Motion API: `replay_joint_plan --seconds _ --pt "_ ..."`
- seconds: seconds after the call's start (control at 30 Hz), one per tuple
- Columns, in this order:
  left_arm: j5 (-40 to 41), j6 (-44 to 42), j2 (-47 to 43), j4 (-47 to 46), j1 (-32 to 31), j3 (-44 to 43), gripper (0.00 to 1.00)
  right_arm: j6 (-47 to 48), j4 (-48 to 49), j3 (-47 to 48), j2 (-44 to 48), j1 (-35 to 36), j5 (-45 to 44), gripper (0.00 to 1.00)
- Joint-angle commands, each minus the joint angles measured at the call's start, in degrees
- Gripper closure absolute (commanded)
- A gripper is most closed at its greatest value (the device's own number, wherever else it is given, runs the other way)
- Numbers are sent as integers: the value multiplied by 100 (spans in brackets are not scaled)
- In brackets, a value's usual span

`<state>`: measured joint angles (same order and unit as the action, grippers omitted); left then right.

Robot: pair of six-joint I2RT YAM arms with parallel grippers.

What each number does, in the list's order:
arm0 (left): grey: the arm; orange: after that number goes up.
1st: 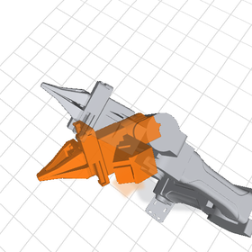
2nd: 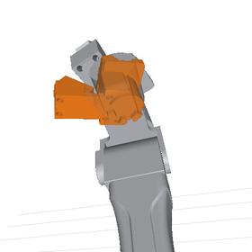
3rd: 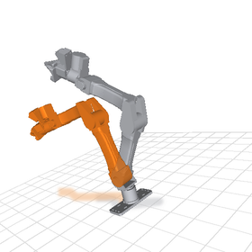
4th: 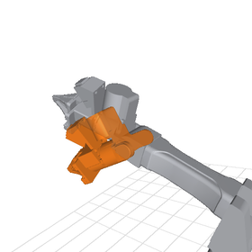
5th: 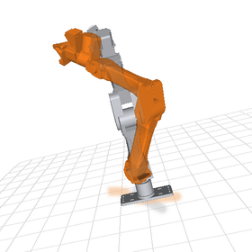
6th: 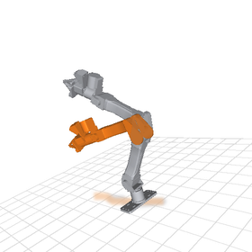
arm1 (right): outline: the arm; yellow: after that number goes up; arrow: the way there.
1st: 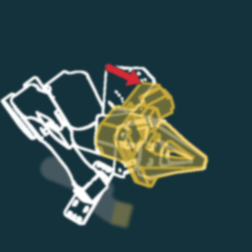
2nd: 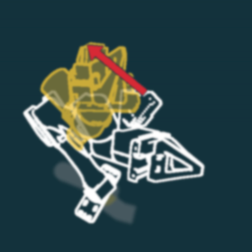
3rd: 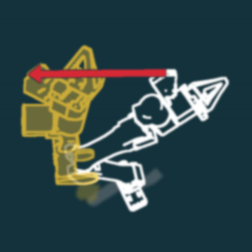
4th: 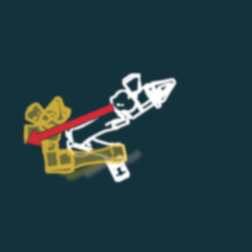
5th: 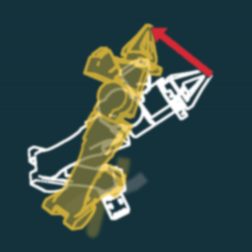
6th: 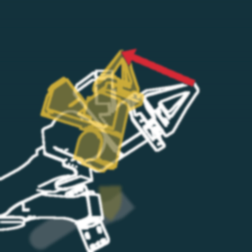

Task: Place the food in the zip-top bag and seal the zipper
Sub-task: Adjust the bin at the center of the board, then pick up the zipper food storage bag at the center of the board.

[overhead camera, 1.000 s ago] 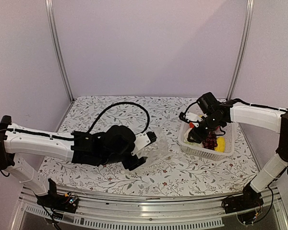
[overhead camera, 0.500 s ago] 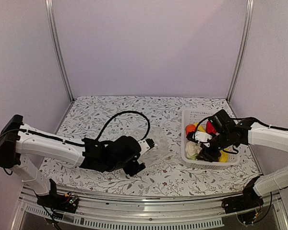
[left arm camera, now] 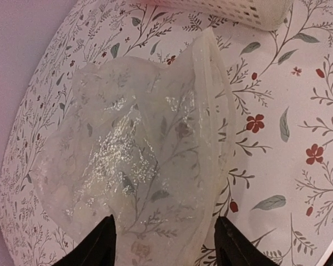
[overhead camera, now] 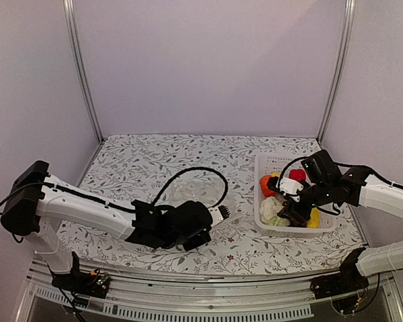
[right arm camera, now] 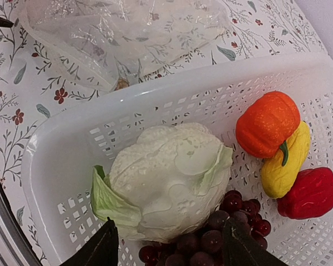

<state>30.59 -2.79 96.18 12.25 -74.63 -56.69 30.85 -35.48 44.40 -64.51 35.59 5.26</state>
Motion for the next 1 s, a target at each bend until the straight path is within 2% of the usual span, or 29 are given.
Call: replay_joint_plan --seconds 0.0,0.17,0.47,0.6,0.83,0.97 --pt "107 -75 186 -91 -167 -144 41 -135 282 63 115 29 -1 37" --pt "36 -92 450 -65 -254 -257 41 -215 370 52 46 27 19 37" --pt "1312 67 1278 110 -242 -701 52 -247 415 -10 75 27 63 37" --pt "1503 123 1421 95 -208 -744 59 -270 424 -13 104 27 107 36" --pt "1485 263 1045 128 40 -789 81 -258 419 124 105 27 90 36" --pt "1167 409 368 250 338 -774 84 -212 375 459 105 27 205 36"
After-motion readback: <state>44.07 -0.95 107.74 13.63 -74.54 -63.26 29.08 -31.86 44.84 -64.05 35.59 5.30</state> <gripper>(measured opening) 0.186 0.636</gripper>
